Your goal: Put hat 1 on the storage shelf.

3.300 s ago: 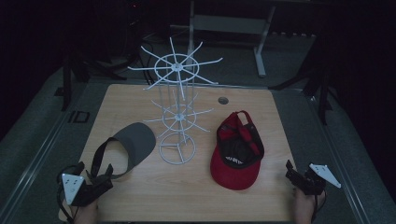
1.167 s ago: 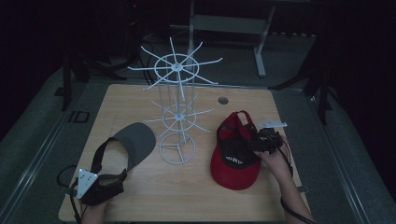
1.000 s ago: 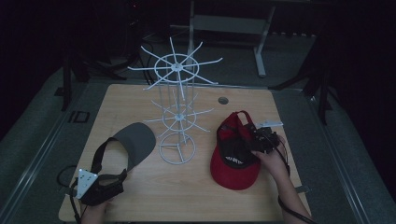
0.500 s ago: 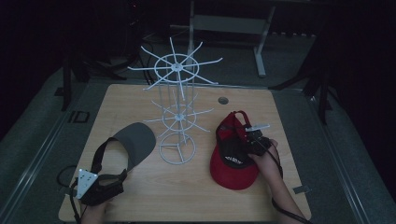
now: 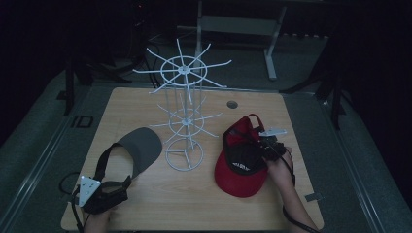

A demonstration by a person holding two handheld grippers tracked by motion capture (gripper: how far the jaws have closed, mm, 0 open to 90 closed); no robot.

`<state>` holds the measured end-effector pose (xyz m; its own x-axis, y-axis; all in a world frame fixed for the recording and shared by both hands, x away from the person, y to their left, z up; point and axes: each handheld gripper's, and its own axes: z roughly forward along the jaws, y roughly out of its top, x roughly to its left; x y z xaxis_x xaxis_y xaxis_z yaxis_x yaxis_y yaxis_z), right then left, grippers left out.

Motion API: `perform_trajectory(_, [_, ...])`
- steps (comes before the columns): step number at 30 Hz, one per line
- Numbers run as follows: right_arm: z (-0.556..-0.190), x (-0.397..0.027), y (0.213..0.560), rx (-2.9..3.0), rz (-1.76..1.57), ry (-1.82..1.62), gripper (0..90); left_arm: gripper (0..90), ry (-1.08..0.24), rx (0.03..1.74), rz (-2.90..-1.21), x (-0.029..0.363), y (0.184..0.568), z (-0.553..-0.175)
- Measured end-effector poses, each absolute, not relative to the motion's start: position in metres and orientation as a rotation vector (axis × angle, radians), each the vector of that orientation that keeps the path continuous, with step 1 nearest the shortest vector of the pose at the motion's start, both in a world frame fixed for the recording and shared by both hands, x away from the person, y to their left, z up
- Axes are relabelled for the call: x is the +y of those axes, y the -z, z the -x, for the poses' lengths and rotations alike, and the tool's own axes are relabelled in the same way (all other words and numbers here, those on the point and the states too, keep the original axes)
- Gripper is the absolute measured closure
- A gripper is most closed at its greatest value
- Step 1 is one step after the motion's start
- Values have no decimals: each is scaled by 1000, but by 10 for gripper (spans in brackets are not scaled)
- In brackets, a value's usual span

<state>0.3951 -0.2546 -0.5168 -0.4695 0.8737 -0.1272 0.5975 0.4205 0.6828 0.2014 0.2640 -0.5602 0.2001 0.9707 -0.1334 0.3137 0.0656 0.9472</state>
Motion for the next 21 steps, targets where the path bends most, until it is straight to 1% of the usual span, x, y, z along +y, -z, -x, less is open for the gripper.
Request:
perform_trajectory(3, [-389,-258,499,2160,-1236,-831,892,27,-813,1301,-1455,263,560,-201])
perform_trajectory(4, [-389,-258,499,2160,-1236,-831,892,27,-812,1301,-1454,263,560,-201])
perform_trajectory(12, [-378,-263,463,2072,-1228,-928,892,27,-813,1304,-1454,263,560,-202])
perform_trajectory(21, [-368,-267,434,2010,-1232,-986,892,27,-797,1301,-1457,263,559,-201])
